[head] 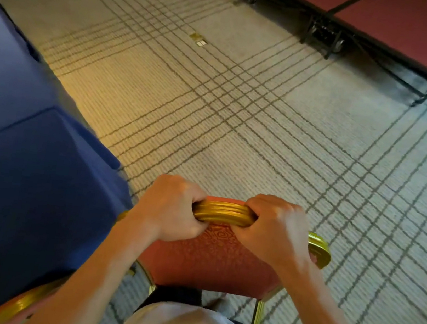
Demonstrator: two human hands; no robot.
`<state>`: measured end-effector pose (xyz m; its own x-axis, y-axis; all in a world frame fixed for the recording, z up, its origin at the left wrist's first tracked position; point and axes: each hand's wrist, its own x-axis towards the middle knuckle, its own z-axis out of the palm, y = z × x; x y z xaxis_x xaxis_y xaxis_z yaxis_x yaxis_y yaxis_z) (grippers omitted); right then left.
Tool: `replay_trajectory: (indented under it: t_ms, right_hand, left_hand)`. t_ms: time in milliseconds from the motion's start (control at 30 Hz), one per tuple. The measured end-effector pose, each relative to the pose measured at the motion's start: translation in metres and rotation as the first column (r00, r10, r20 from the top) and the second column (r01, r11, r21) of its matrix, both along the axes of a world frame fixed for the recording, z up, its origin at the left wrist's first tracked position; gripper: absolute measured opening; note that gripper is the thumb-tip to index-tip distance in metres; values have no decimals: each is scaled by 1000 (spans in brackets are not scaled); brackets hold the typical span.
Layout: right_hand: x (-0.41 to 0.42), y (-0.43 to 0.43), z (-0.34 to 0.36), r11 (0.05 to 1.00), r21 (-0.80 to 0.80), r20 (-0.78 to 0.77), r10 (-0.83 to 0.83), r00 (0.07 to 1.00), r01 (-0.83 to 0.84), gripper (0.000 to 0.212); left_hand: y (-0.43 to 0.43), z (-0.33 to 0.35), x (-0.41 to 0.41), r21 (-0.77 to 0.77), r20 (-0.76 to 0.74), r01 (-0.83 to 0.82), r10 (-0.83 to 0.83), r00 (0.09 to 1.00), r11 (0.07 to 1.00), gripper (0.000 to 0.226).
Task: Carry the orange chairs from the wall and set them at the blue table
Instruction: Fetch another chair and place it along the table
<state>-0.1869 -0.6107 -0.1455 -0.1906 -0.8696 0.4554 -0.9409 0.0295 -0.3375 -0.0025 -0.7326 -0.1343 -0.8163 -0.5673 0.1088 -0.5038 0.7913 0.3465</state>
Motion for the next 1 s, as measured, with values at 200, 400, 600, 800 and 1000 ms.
replay_trajectory:
  t_ms: [200, 400, 600, 800, 1000]
  right_hand:
    - [-36, -121, -11, 998, 48, -44, 44, 998, -42, 29]
    - [-59, -238, 2, 996, 59, -42, 77, 996, -74, 26]
    - [-71, -326, 12, 993, 27, -41, 113, 993, -112, 24]
    - [-88, -414, 2, 988, 9, -8, 156, 988, -156, 29]
    - [-106, -535, -15, 970, 25, 8, 240, 971, -240, 34]
  left_hand:
    - [-113, -18, -31, 23, -8, -44, 45, 999, 999, 49]
    - [-226, -10, -50, 36, -34, -76, 77, 996, 997, 34]
    - [-309, 4, -60, -37, -59, -102, 99, 993, 994, 36]
    - [-387, -1, -70, -43, -42, -130, 128, 991, 991, 40]
    - [-484, -15, -81, -48, 7, -253, 254, 967, 966, 41]
